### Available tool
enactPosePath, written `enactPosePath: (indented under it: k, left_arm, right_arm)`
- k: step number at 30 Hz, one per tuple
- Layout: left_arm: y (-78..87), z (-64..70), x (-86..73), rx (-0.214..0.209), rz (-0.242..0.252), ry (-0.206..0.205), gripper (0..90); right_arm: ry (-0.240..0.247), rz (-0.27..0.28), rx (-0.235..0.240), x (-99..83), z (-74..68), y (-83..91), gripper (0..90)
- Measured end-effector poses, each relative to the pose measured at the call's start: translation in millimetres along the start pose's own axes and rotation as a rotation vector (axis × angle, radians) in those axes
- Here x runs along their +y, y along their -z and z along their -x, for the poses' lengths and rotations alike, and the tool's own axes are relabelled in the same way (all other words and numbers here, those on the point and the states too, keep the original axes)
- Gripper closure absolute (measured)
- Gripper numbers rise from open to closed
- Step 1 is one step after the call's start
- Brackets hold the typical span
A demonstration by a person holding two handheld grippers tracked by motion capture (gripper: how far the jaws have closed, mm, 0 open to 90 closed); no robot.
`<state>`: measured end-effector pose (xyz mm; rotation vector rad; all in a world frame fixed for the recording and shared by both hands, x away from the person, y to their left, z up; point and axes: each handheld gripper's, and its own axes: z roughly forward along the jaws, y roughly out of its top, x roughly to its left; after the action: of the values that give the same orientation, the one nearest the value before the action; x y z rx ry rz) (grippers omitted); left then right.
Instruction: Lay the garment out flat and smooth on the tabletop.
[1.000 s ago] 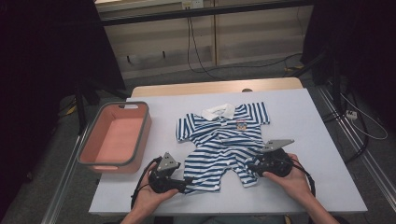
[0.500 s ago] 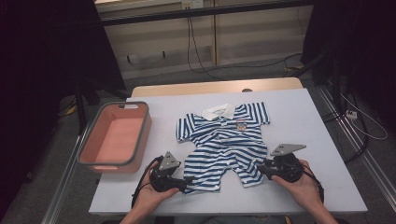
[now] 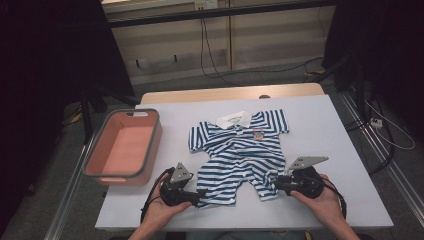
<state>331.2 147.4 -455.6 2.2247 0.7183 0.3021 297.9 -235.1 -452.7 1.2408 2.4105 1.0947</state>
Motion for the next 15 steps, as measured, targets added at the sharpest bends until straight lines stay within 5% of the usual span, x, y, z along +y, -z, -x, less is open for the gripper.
enactPosePath:
  k: [6,11,15]
  left_arm:
    - [-0.2,0.6,-0.3,-0.002,0.0,0.002,26.8]
    - [-0.1,1.0,-0.2,-0.003,-0.005,-0.001,26.8]
    - [-0.1,1.1,-0.4,-0.001,-0.001,0.0,26.8]
  right_arm:
    - [0.01,0.061,-0.011,6.8,2.1,-2.5,72.1]
    - [0.025,0.001,-0.015,5.1,1.2,-16.2,74.5]
    - [0.038,-0.002,-0.042,5.8,1.5,-14.1,86.9]
